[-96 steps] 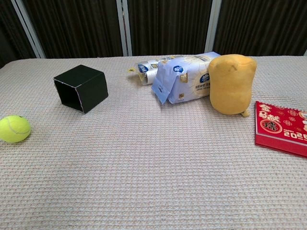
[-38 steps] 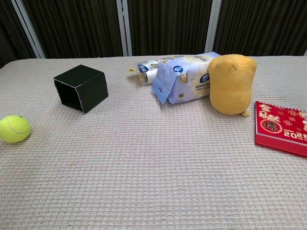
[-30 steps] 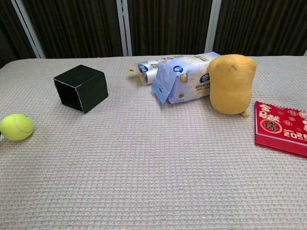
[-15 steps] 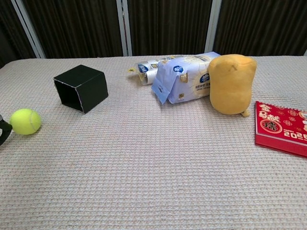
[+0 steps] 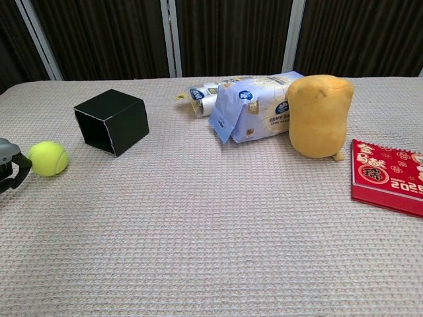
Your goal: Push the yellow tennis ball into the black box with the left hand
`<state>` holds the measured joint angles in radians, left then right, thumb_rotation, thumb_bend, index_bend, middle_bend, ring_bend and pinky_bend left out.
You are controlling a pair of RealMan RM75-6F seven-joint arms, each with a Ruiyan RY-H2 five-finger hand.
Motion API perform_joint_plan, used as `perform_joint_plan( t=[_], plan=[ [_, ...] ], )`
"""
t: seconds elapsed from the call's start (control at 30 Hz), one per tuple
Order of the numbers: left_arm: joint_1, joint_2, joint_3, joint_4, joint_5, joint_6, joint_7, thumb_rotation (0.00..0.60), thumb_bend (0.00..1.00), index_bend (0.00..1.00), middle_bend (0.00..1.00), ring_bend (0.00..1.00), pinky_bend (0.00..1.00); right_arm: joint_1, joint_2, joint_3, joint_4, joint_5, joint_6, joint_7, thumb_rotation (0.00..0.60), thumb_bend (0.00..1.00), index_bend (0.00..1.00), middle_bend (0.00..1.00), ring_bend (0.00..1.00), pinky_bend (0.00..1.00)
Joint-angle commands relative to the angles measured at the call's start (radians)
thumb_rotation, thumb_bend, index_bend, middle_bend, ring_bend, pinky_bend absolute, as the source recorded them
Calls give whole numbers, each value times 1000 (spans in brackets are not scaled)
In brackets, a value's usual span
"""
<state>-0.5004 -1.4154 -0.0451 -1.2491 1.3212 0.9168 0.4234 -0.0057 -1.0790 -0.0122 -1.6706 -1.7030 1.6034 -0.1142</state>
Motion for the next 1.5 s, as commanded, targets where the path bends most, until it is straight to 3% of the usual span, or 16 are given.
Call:
perform_joint_plan(
  t=[0.03, 0.3, 0.43, 0.73, 1.2, 1.5],
  plan=[
    [-9, 1, -6, -3, -8, -7, -6, 600, 646, 662, 817, 573, 693, 0, 1, 0, -1, 1, 0, 0, 600, 355, 0, 0, 0, 0],
    [-55, 2, -16, 16, -33, -75, -19, 600, 646, 654, 788, 559, 670, -2, 4, -2, 0, -2, 2, 5, 600, 355, 0, 0, 0, 0],
    [-82, 4, -27, 23, -54, -102, -7, 600, 646, 618, 727, 531, 643, -2, 3, -2, 0, -4, 2, 3, 600, 355, 0, 0, 0, 0],
    [-112, -17, -38, 36, -49, -92, -32, 600, 646, 595, 644, 489, 564, -2, 4, -2, 0, -4, 3, 5, 600, 354, 0, 0, 0, 0],
    [-168, -74, -48, 124, -53, -135, -74, 600, 646, 578, 574, 454, 530, -5, 8, 0, 1, -2, 10, 15, 600, 355, 0, 0, 0, 0],
    [-191, -94, -51, 153, -51, -141, -102, 600, 646, 541, 499, 366, 437, -7, 10, 0, 0, 0, 11, 17, 600, 355, 0, 0, 0, 0]
  ],
)
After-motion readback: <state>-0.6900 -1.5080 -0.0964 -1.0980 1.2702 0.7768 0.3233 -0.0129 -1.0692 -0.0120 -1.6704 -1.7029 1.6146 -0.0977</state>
